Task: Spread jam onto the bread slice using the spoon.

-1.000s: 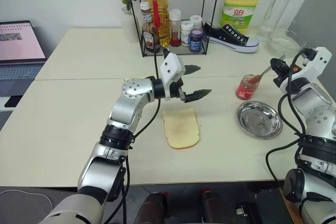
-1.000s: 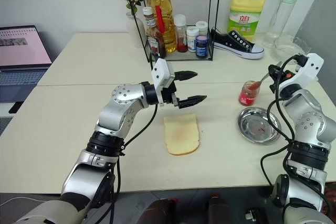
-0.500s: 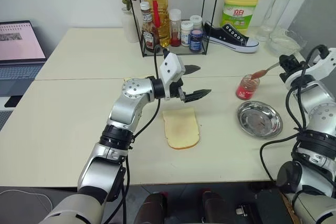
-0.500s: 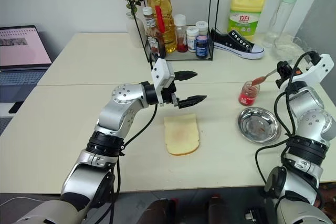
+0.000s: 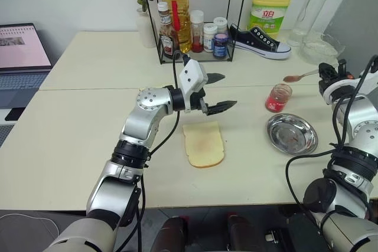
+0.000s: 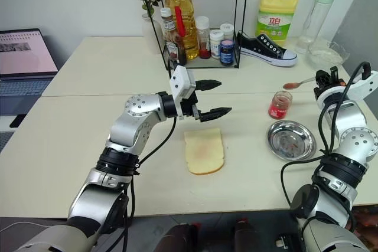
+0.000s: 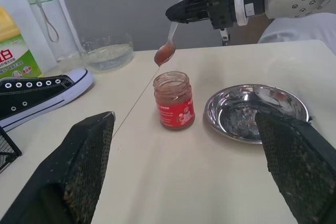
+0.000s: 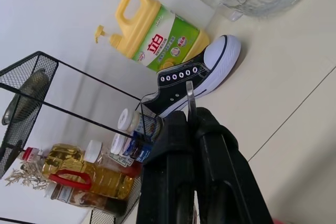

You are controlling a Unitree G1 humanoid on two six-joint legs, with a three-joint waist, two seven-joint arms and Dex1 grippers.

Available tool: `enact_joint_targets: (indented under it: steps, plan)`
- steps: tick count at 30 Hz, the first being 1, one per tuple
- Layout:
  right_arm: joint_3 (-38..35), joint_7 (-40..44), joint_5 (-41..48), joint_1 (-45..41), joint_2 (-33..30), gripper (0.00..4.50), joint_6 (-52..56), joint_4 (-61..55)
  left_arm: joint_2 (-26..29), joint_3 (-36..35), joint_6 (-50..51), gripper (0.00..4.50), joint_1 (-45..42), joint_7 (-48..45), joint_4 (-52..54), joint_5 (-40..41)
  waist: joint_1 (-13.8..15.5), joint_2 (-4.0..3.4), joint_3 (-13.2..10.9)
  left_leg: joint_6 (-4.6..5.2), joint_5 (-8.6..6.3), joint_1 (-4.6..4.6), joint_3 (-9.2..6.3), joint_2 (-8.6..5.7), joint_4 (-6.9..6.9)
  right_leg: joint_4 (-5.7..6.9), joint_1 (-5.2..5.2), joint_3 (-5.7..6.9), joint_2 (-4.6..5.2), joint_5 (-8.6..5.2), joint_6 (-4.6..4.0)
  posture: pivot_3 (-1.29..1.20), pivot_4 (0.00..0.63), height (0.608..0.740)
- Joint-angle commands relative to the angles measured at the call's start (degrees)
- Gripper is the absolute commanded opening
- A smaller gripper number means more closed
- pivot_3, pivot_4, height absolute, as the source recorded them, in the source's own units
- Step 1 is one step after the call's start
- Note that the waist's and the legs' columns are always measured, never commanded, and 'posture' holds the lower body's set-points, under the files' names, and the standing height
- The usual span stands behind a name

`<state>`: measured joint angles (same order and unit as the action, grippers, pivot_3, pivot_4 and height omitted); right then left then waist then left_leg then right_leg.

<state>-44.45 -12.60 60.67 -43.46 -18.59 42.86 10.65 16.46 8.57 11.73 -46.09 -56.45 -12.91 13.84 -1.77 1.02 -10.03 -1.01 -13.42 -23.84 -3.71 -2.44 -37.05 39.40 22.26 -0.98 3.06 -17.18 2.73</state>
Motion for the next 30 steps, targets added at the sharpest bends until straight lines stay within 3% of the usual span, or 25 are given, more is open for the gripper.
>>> enact_joint_targets:
  steps: [1, 6, 12, 16, 19, 23, 26, 30]
  plan:
    - [-1.8, -2.1, 5.1, -1.5, 0.0, 0.06, -1.4, -4.6, 0.8, -1.6, -1.1, 4.43, -1.5, -0.6, 0.7, 1.1, 0.0, 0.0, 0.0, 0.0, 0.0, 0.0, 0.0, 0.0, 0.0, 0.0, 0.0, 0.0, 0.0, 0.0, 0.0, 0.0, 0.15, 0.74]
    - [0.8, -3.7, 9.0, -1.2, 0.6, 0.06, 0.2, -8.8, 2.2, -2.8, 0.3, 4.43, -0.8, -1.4, 2.1, 2.5, -0.1, -0.01, 0.0, 0.0, 0.0, 0.0, 0.01, 0.01, 0.0, 0.01, 0.01, -0.01, 0.0, 0.0, 0.0, 0.0, 0.15, 0.74]
    - [7.0, -9.1, 17.5, -2.3, 3.3, 0.06, 3.7, -16.2, 8.5, -3.5, 3.7, 4.43, 4.0, -6.5, 8.9, 5.6, -0.8, -0.04, 0.0, 0.0, 0.0, 0.01, 0.01, 0.13, 0.05, 0.02, 0.06, -0.05, 0.02, 0.0, -0.01, 0.0, 0.15, 0.74]
    - [16.1, -13.3, 24.8, -1.4, 6.8, 0.06, 7.3, -22.9, 17.4, -6.2, 10.4, 4.43, 15.1, -11.1, 23.0, 12.0, -1.6, -0.16, 0.0, 0.0, 0.0, 0.0, -0.01, 0.14, 0.11, -0.02, 0.08, -0.1, 0.07, -0.02, -0.04, 0.0, 0.15, 0.74]
    - [22.0, -11.4, 25.2, -0.3, 6.0, 0.06, 9.7, -25.7, 20.3, -9.5, 14.8, 4.43, 19.1, -8.9, 28.4, 15.9, -1.6, -0.2, -0.1, -0.01, 0.0, -0.03, -0.15, 0.19, 0.12, -0.04, 0.1, -0.1, 0.06, -0.05, -0.09, 0.0, 0.15, 0.74]
    - [35.6, 1.2, 17.2, 3.7, 1.4, 0.06, 14.4, -31.4, 25.5, -17.0, 17.1, 4.43, 34.5, -7.7, 37.8, 19.0, -1.3, -0.27, 0.0, 0.0, -0.01, 0.0, -0.28, 0.15, 0.11, -0.16, -0.02, -0.04, 0.06, -0.05, -0.09, 0.0, 0.15, 0.74]
    - [42.3, 10.4, 9.1, 6.1, -2.5, 0.06, 12.6, -34.0, 26.2, -20.2, 15.0, 4.43, 42.8, -5.9, 40.8, 18.3, -0.9, -0.27, 0.0, 0.02, -0.02, -0.04, -0.3, 0.13, 0.11, -0.3, -0.06, 0.0, 0.07, -0.05, -0.09, 0.0, 0.15, 0.74]
    - [55.3, 28.1, -9.8, 13.1, -9.7, 0.06, 1.8, -35.9, 23.5, -23.0, 11.4, 4.43, 56.0, -1.5, 46.2, 16.3, 0.1, -0.21, 0.0, 0.02, -0.03, -0.01, -0.3, 0.12, 0.08, -0.39, -0.13, 0.01, 0.09, -0.04, -0.09, 0.0, 0.15, 0.74]
